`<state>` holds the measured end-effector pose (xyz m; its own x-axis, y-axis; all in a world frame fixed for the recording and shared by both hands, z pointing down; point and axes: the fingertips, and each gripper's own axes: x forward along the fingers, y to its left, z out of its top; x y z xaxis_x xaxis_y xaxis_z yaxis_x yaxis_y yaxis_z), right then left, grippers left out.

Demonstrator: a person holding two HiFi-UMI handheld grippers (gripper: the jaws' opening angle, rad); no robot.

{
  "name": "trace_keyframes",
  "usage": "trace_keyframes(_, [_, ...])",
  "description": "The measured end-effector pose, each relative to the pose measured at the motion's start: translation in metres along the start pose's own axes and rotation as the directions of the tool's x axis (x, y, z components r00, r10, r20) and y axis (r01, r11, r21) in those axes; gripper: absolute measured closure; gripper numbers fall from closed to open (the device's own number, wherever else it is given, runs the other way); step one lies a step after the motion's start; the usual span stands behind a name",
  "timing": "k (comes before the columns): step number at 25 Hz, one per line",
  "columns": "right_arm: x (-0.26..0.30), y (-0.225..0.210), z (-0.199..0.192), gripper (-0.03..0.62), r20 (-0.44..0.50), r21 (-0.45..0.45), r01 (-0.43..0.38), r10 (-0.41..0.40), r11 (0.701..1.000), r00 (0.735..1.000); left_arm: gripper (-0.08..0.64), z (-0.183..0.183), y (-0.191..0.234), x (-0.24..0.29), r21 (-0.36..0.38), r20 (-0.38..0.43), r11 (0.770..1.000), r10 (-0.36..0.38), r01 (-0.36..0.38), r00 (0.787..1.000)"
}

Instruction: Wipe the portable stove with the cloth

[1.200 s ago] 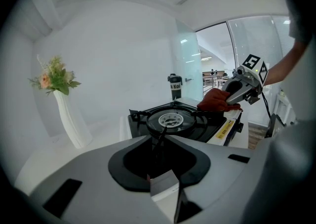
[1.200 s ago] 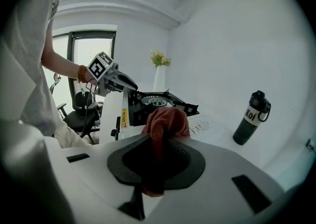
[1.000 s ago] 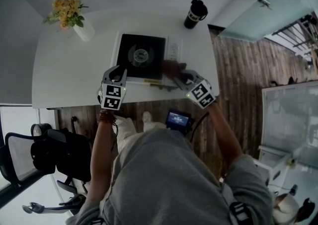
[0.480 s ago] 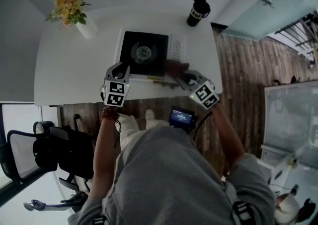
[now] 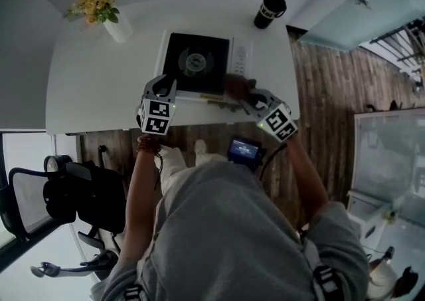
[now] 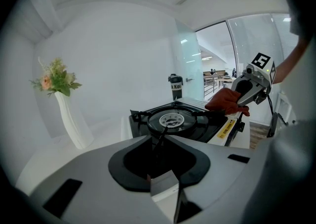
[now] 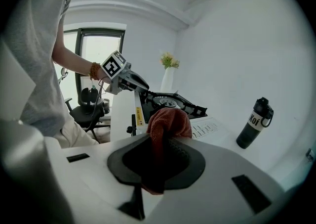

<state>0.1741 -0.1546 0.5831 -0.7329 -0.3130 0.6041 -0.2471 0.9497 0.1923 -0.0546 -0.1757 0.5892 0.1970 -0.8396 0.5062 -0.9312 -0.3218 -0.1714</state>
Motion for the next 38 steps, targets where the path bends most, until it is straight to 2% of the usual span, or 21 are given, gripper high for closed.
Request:
trace_keyframes(2, [-0.001, 0.003, -0.001, 0.532, -0.002, -0.005, -0.027, 0.027, 1.000, 1.000, 0.466, 0.000, 0.000, 0.000, -0.006, -0.004, 1.000, -0.003, 0.003, 1.000])
trace_keyframes(5, [-0.008, 0.004, -0.001, 0.531, 0.021, 0.027, -0.120, 0.119, 0.992, 0.993, 0.466, 0.000, -0.002, 0.000, -0.004, 0.004, 1.000, -0.007, 0.007, 1.000])
trace_keyframes(8, [-0.022, -0.005, 0.012, 0.529, 0.137, 0.084, -0.197, 0.185, 0.977, 0.973, 0.466, -0.002, -0.003, -0.001, 0.000, -0.003, 1.000, -0.004, 0.004, 1.000])
trace_keyframes(11, [-0.038, -0.035, 0.037, 0.528, 0.249, 0.116, -0.147, 0.114, 0.982, 0.962, 0.466, -0.001, -0.003, -0.001, 0.000, -0.005, 1.000, -0.008, 0.008, 1.000])
trace_keyframes(14, [-0.041, -0.071, 0.058, 0.528, 0.289, 0.116, -0.040, 0.005, 0.992, 0.957, 0.466, -0.001, -0.002, -0.001, 0.001, 0.000, 1.000, -0.005, 0.005, 1.000])
trace_keyframes(17, [-0.026, -0.104, 0.064, 0.528, 0.234, 0.076, 0.078, -0.094, 0.994, 0.968, 0.466, -0.002, -0.003, 0.000, 0.000, -0.002, 1.000, -0.006, 0.006, 1.000])
trace_keyframes(19, [-0.007, -0.116, 0.062, 0.528, 0.161, 0.042, 0.108, -0.113, 0.993, 0.980, 0.466, -0.002, -0.003, -0.001, -0.001, -0.003, 1.000, -0.006, 0.006, 1.000])
trace_keyframes(24, [0.048, -0.123, 0.052, 0.528, -0.010, -0.063, 0.070, -0.070, 0.996, 0.997, 0.469, -0.002, -0.003, -0.001, -0.009, -0.008, 1.000, -0.009, 0.008, 1.000])
trace_keyframes(28, [0.078, -0.132, 0.052, 0.528, -0.065, -0.050, 0.060, -0.063, 0.997, 0.996, 0.474, -0.001, -0.003, -0.001, -0.010, -0.005, 1.000, -0.008, 0.008, 1.000])
trace_keyframes(32, [0.099, -0.129, 0.050, 0.528, -0.128, -0.082, 0.032, -0.043, 0.996, 0.991, 0.474, 0.000, -0.004, -0.002, -0.011, -0.002, 1.000, -0.011, 0.011, 1.000])
trace_keyframes(35, [0.106, -0.130, 0.047, 0.529, -0.146, -0.025, 0.012, -0.016, 1.000, 0.989, 0.479, 0.000, -0.003, -0.002, -0.011, -0.002, 1.000, -0.012, 0.012, 1.000])
trace_keyframes(38, [0.106, -0.125, 0.045, 0.531, -0.163, -0.035, -0.002, -0.003, 0.999, 0.987, 0.486, -0.001, -0.001, -0.003, -0.010, -0.002, 1.000, -0.007, 0.007, 1.000])
